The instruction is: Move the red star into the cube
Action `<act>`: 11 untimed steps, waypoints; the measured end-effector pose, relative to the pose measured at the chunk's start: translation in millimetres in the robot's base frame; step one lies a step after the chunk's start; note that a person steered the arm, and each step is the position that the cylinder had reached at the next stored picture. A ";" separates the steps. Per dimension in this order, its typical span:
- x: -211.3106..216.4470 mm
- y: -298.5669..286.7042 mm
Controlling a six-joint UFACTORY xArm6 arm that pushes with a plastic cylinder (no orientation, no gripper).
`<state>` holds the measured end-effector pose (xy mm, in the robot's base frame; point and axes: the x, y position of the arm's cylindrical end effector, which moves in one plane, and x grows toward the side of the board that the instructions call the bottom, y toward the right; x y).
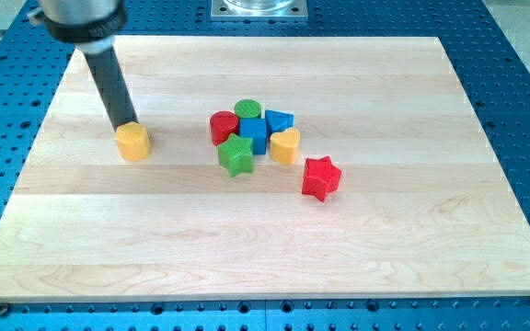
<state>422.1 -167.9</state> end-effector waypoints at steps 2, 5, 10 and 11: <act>28.9 -28.7; 146.4 132.4; 74.5 262.6; 74.5 233.3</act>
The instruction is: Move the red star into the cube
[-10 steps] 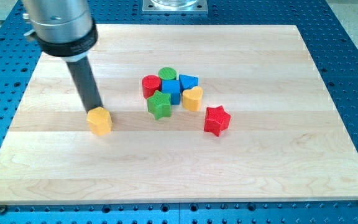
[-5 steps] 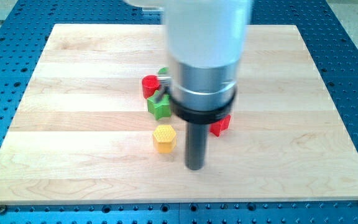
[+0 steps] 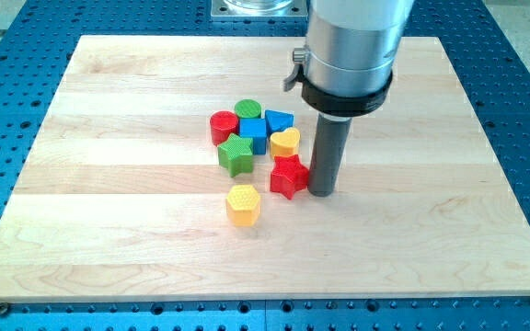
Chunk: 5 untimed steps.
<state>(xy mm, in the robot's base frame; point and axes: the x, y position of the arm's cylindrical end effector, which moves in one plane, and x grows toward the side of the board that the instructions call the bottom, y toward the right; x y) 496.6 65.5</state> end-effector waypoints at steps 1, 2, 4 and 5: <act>33.3 -2.9; 16.7 -16.8; 29.4 -30.5; 3.6 -46.0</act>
